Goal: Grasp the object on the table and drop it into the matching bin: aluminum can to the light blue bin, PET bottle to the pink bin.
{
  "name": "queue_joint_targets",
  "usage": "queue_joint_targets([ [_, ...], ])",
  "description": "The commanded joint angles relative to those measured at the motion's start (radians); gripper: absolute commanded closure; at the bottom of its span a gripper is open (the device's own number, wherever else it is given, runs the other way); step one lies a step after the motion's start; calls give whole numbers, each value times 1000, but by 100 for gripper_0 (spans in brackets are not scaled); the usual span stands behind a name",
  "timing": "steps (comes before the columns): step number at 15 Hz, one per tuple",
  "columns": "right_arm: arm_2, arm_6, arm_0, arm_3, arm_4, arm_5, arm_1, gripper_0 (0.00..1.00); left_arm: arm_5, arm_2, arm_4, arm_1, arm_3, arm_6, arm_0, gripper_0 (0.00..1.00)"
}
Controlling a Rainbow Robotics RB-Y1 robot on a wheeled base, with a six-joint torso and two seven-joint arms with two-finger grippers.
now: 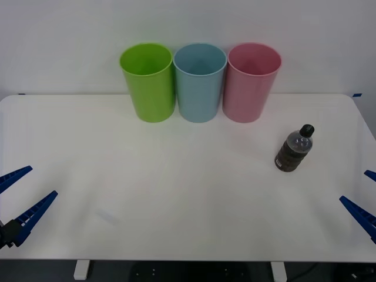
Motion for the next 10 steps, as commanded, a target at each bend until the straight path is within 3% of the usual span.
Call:
queue_joint_targets([
  [1, 7, 9, 19, 5, -4, 21, -6, 0, 0, 0, 0, 0, 0, 0, 0, 0],
  [7, 45, 66, 19, 49, -6, 87, 0, 0, 0, 0, 0, 0, 0, 0, 0, 0],
  [10, 80, 192, 27, 63, -32, 177, 4, 0, 0, 0, 0, 0, 0, 0, 0, 0],
])
